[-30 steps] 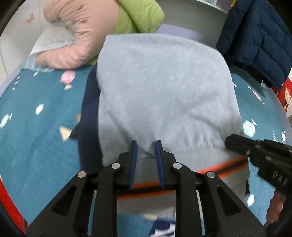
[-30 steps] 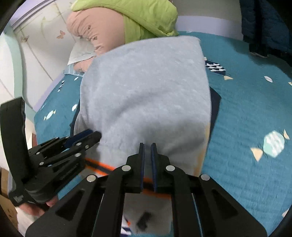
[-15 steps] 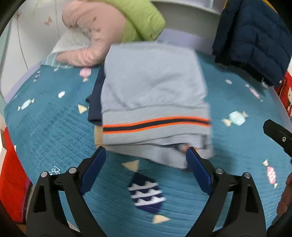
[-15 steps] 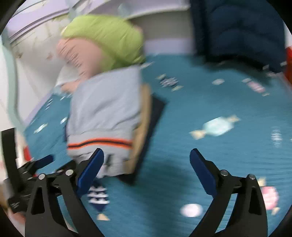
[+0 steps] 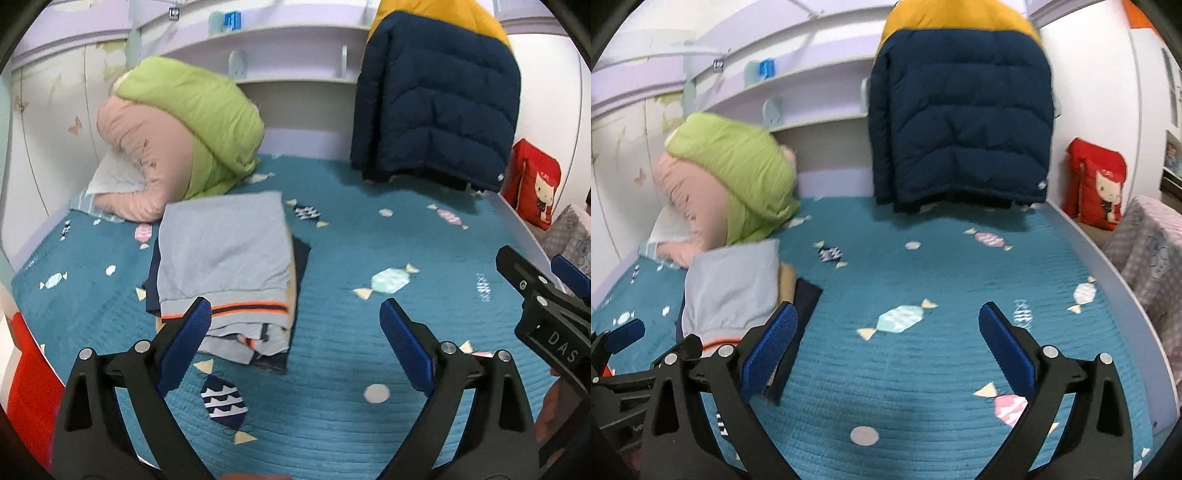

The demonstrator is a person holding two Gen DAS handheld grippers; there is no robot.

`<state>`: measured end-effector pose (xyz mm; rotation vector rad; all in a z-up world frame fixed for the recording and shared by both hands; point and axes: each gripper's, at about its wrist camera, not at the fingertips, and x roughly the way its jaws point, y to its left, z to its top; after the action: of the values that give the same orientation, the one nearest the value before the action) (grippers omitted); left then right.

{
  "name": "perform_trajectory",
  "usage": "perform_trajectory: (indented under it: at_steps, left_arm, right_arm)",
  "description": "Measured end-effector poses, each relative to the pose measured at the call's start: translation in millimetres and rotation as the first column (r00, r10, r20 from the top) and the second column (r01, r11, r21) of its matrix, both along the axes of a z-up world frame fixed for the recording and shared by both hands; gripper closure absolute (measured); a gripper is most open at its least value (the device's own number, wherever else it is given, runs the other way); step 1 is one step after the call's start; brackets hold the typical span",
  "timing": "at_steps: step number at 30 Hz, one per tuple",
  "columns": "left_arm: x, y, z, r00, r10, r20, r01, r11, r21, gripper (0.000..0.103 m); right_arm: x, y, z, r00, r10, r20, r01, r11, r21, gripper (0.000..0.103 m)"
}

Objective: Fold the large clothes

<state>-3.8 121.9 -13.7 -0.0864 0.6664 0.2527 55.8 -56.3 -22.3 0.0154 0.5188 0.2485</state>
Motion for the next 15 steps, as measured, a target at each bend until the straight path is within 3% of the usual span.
perform_trajectory:
  at_steps: [10, 15]
  left_arm:
    - [-22, -27, 27, 0.997, 0.024, 0.077, -0.023, 1.000, -0.022, 0.006]
    - [-25, -35, 29, 0.996, 0.037, 0.076, -0.035, 0.999, -0.017, 0.006]
  right_arm:
    - [-19, -17, 15, 0.999, -0.015, 0.049, 0.015, 1.000, -0.011, 0.008]
    - [-23, -22, 16, 0.998, -0.020, 0.054, 0.021, 1.000, -0.021, 0.008]
